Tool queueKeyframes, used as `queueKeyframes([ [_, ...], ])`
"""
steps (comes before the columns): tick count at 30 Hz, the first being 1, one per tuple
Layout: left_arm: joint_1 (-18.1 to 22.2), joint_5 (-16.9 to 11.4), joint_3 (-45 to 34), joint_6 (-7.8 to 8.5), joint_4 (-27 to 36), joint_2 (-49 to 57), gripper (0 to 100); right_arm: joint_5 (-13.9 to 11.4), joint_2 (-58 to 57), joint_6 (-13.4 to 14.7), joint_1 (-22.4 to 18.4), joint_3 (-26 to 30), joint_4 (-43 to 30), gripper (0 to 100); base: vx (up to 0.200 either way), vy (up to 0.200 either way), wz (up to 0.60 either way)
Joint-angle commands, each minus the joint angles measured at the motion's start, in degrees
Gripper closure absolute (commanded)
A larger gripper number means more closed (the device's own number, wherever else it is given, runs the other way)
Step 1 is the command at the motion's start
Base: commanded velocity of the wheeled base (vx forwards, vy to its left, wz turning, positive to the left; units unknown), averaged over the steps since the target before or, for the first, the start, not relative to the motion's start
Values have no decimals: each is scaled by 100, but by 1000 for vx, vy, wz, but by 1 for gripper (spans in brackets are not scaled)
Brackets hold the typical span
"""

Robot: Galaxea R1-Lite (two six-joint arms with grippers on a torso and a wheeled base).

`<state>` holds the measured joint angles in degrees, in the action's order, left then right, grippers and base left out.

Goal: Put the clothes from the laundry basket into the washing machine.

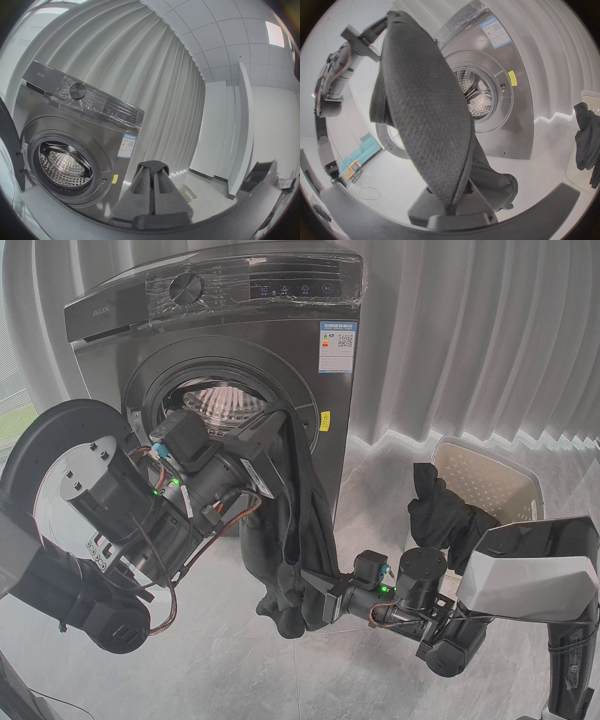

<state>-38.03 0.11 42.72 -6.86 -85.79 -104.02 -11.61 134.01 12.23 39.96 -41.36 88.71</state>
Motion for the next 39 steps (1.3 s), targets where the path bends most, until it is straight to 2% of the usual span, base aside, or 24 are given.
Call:
queueKeyframes([
  [1,349,33,272,-17,44,-329,100,-26,-754,-27,258,656,6,100,0,0,0],
  [2,349,33,272,-17,44,-329,100,-26,-754,-27,258,656,6,100,0,0,0],
  [3,490,33,422,-17,36,-531,100,-35,-1088,-36,416,1016,6,100,0,0,0],
  [5,543,33,475,-17,36,-637,100,-35,-1307,-36,548,1210,6,100,0,0,0],
  [11,578,33,527,-17,18,-909,100,-44,-1817,-36,803,1535,-3,100,0,0,0],
  [32,560,-37,-88,1,-184,-1612,100,-123,-2318,-54,697,1456,-3,100,0,0,0],
  [33,560,-37,-88,1,-193,-1612,0,-123,-2318,-54,697,1456,-3,100,0,0,0],
  [39,595,-20,-176,-61,-272,-1577,0,-123,-2318,-54,565,1456,-3,100,0,0,0],
])
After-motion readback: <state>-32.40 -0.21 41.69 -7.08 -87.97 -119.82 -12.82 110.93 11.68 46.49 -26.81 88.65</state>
